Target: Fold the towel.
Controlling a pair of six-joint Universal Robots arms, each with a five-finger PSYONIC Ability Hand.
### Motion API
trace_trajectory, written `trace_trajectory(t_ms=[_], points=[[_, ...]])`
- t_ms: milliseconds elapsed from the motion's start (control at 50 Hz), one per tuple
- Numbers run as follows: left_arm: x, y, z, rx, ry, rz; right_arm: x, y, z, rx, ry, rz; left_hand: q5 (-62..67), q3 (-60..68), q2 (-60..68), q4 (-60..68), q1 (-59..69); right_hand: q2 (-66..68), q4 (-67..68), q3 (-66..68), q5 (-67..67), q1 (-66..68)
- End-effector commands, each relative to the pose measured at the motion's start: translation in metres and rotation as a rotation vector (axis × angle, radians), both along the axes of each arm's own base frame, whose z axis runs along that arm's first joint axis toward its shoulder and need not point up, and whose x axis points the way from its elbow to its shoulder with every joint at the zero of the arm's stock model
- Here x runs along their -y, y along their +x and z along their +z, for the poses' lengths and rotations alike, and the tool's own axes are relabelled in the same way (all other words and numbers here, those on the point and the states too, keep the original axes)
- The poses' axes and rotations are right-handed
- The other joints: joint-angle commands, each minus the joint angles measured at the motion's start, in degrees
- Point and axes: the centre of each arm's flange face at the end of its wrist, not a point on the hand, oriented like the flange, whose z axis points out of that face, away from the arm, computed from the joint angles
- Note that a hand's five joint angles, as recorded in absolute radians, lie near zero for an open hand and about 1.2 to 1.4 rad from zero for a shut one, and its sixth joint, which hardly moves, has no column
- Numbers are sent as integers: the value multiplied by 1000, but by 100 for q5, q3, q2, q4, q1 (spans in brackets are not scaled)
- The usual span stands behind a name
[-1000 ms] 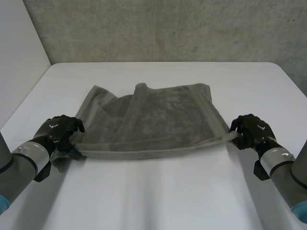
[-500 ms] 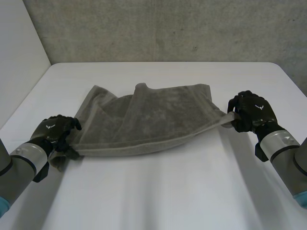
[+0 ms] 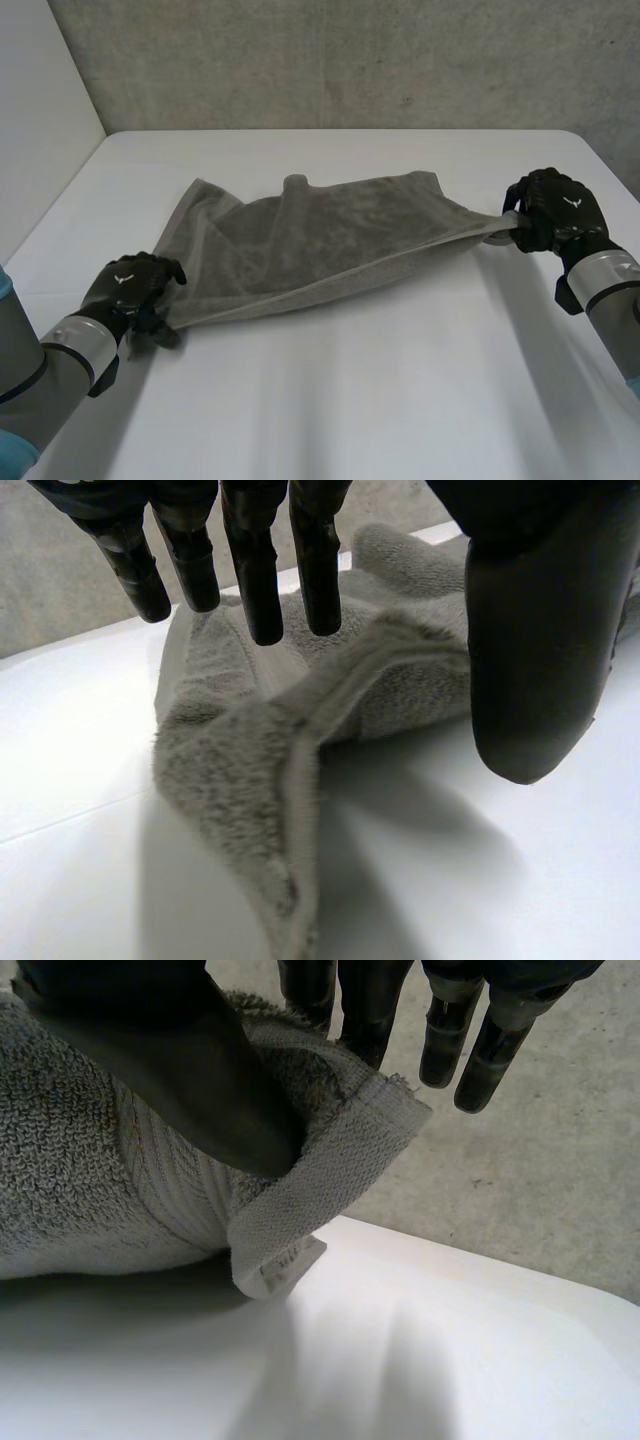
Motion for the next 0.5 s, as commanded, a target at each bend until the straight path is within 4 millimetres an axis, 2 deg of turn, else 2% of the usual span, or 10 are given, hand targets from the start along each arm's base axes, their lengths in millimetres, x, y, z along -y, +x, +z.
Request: trace_trajectory(t_ms=[20,140,200,220,240,280,300,340,380,500], points=[[7,3,3,5,-40,24,3,-2,1,5,-3,-8,63,-246,-161,-288,-293,468,-342,-43,361,572],[12,5,5,9,-57,33,6,-9,1,11,1,-28,333,-246,108,-288,-24,468,-342,-43,361,572],[15,5,5,8,-65,36,5,-12,-2,9,25,-36,921,-246,697,-288,565,468,-342,-43,361,572],[16,5,6,5,-67,34,3,-12,-3,9,39,-36,1587,-246,1363,-288,1231,468,-342,-43,361,572],[16,5,6,5,-67,34,3,-12,-3,9,39,-36,1594,-246,1370,-288,1238,468,-342,-43,361,572],[17,3,6,0,-72,24,1,-13,-6,6,63,-33,3353,-246,3128,-288,2996,468,-342,-43,361,572],[17,3,6,0,-72,24,1,-13,-6,6,63,-33,3360,-246,3136,-288,3004,468,-342,-43,361,572],[16,0,8,-3,-78,10,2,-16,-6,7,69,-39,4983,-246,4758,-288,4626,468,-342,-43,361,572],[16,-1,9,-4,-81,7,2,-19,-4,7,66,-45,5439,-246,5215,-288,5083,468,-342,-43,361,572],[14,-2,15,-18,-90,-24,-3,-20,-4,-2,79,-3,5444,-246,5219,-288,5088,468,-342,-43,361,572]])
